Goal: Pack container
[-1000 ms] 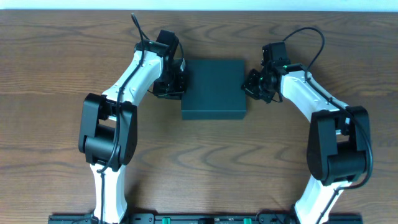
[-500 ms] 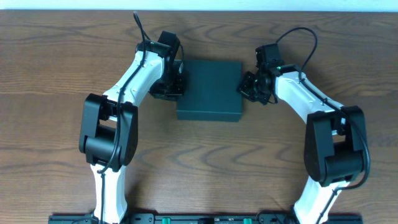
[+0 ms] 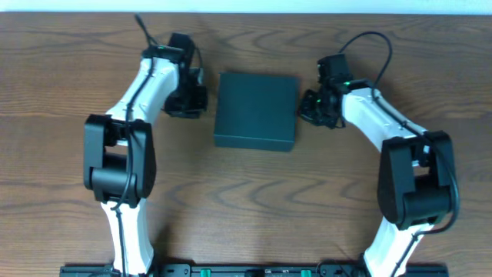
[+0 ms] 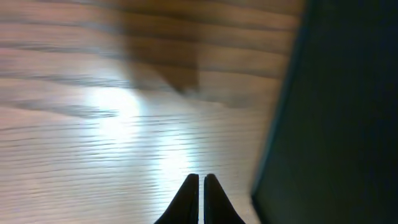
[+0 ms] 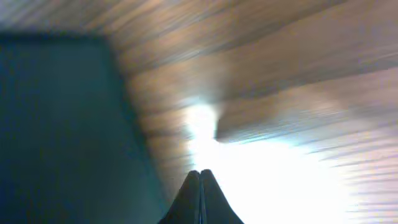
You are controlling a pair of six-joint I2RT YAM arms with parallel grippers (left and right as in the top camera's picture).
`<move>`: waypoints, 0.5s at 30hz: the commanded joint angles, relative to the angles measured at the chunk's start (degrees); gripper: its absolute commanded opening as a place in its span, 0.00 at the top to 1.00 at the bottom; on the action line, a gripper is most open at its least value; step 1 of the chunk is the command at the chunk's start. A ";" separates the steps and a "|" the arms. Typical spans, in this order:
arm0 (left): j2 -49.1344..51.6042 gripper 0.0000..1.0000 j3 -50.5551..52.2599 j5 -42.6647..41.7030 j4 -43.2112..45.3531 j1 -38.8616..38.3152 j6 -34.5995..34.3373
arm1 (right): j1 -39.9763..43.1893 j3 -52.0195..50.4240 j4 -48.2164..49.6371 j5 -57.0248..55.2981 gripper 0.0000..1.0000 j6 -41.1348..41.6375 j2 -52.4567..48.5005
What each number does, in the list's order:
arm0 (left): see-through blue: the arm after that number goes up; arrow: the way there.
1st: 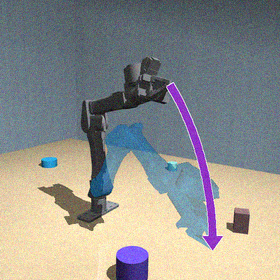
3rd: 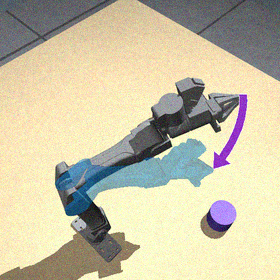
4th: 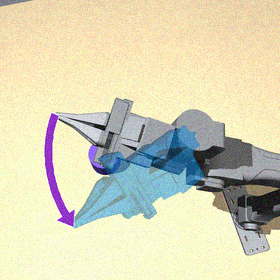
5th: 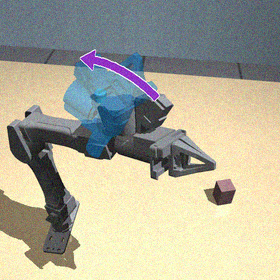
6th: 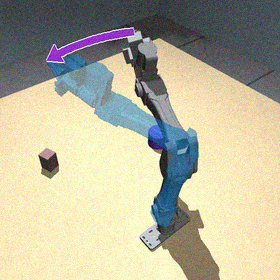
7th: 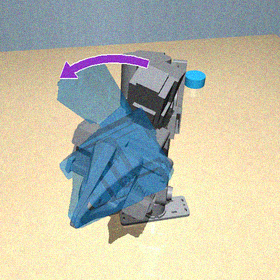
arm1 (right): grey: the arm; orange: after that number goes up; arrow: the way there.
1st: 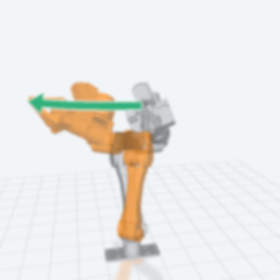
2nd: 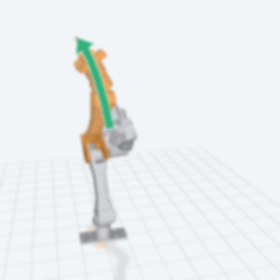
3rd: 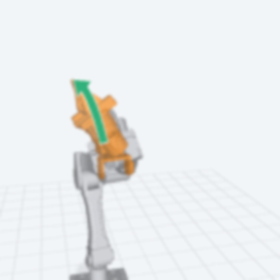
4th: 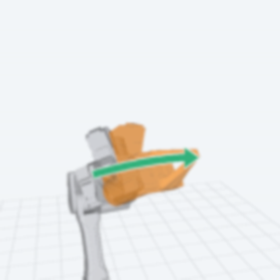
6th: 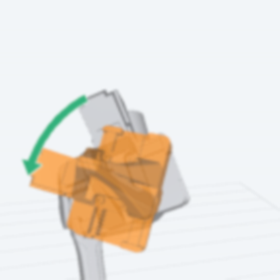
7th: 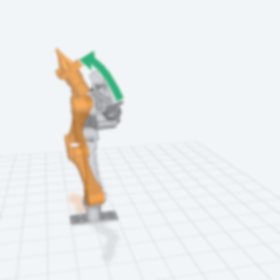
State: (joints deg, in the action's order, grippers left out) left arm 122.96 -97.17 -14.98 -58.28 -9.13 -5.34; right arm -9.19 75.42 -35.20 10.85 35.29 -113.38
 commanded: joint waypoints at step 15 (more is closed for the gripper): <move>-30.69 0.81 -0.39 -0.09 -6.64 11.04 9.20 | 9.07 3.67 -23.93 -0.90 0.45 -17.29 24.15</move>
State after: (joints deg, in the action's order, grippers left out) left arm 97.45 -97.14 -14.87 -63.90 1.89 1.41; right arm 1.26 78.00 -57.52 8.19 23.03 -93.25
